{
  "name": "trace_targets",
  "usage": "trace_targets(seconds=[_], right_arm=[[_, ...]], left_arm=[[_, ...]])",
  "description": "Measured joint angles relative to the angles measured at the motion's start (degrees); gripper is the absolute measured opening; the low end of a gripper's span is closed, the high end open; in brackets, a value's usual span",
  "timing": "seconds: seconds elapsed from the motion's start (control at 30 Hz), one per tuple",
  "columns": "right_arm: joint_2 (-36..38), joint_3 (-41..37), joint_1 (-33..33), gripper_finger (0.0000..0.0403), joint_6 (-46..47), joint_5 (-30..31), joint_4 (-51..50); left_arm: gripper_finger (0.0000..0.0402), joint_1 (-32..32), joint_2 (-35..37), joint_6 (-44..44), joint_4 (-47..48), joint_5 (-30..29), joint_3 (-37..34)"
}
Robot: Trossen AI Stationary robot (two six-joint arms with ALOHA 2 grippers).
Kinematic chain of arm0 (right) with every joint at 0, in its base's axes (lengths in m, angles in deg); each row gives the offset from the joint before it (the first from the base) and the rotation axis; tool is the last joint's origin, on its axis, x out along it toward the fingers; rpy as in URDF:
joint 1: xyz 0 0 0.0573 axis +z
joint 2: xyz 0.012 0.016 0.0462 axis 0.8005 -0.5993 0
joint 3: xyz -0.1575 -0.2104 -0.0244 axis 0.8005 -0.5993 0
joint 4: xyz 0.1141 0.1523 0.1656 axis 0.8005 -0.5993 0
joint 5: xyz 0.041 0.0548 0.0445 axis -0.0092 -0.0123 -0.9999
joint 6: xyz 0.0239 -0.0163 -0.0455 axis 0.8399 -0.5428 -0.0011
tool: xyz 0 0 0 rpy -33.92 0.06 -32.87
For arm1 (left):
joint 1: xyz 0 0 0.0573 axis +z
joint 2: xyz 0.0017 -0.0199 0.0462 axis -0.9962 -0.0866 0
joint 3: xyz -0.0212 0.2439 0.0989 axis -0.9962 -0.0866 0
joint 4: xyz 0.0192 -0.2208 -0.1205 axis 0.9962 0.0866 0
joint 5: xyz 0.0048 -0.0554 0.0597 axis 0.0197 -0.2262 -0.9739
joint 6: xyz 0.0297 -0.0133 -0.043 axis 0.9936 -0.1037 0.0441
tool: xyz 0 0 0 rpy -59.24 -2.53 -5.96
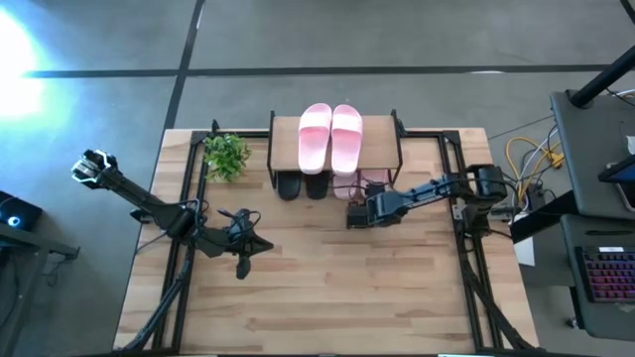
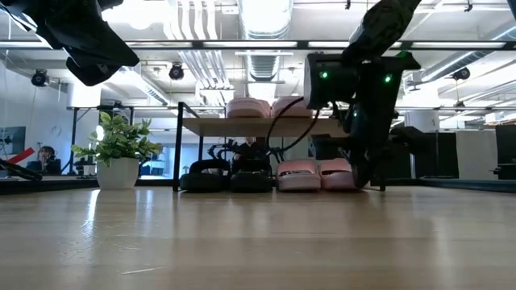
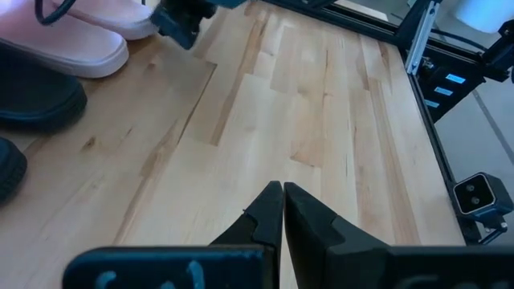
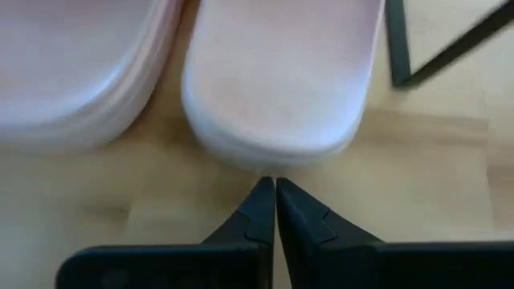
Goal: Pick and place slides into the shelf
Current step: Move the pair of slides from the middle of the table to under the shelf, then return to Home Position
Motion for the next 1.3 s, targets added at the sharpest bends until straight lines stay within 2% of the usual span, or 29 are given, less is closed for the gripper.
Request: trace_targets(seconds=[0.2,0.27,0.33,0.4,0.47,0.5,0.57,0.63,0.7,0.83,0.97,1.07,1.17,1.23,1.3], right_arm=[[4.15,1.16,10.91,0.0008,3.32,-2.49,-1.85],[6.67,1.24,15.4,0.0008,3.49,-2.9,1.18],[10.41,0.08,19.66,0.0008,1.74,-4.11,9.17],[15.06,-2.29,22.94,0.0008,-2.75,-4.44,21.79],[19.84,-5.13,24.21,0.0008,-9.55,-4.85,33.56],[22.24,-6.03,24.2,0.0008,-11.89,-4.13,35.48],[27.22,-6.8,23.84,0.0008,-12.37,0.35,32.0],[31.99,-7.05,23.78,0.0008,-7.89,5.34,28.67],[36.0,-7.17,24.68,0.0008,-8.08,10.38,29.65],[39.87,-6.31,28.31,0.0008,-25.29,17.85,37.09],[39.9,-5.62,30.69,0.0008,-36.23,20.49,44.08],[38.07,-6.45,29.94,0.0008,-35.96,13.12,44.48],[35.81,-11.53,27.2,0.0008,-30.07,6.23,48.15],[34.96,-17.3,24.89,0.0008,-29.87,3.81,58.38],[35.32,-23.39,22.13,0.0008,-36.29,-0.3,73.57]], left_arm=[[0.0,0.02,0.0,-2.9,0.1,2.04,0.0],[0.0,0.12,-0.09,-4.76,0.03,2.16,0.0],[0.0,0.48,-0.06,-4.92,-0.93,2.32,-0.07],[0.0,1.69,0.41,-4.14,-3.6,4.37,0.32],[0.0,4.41,1.52,-0.18,-9.49,10.33,1.47],[0.0,6.23,2.15,2.15,-12.71,14.02,2.23],[0.0,10.34,3.17,5.33,-17.08,20.71,3.38],[0.0,14.26,4.0,5.87,-18.78,23.06,3.89],[0.0,17.61,5.13,5.9,-18.63,23.46,3.98],[0.0,21.15,7.26,5.77,-18.64,26.04,3.72],[0.0,21.62,8.74,6.36,-18.71,29.9,3.41],[0.0,21.63,10.24,8.3,-18.78,29.77,1.77],[0.0,22.08,11.68,8.61,-18.73,27.11,-0.94],[0.0,22.43,12.59,7.15,-20.24,26.47,-3.23],[0.0,22.9,14.01,5.7,-23.04,26.12,-5.72]])
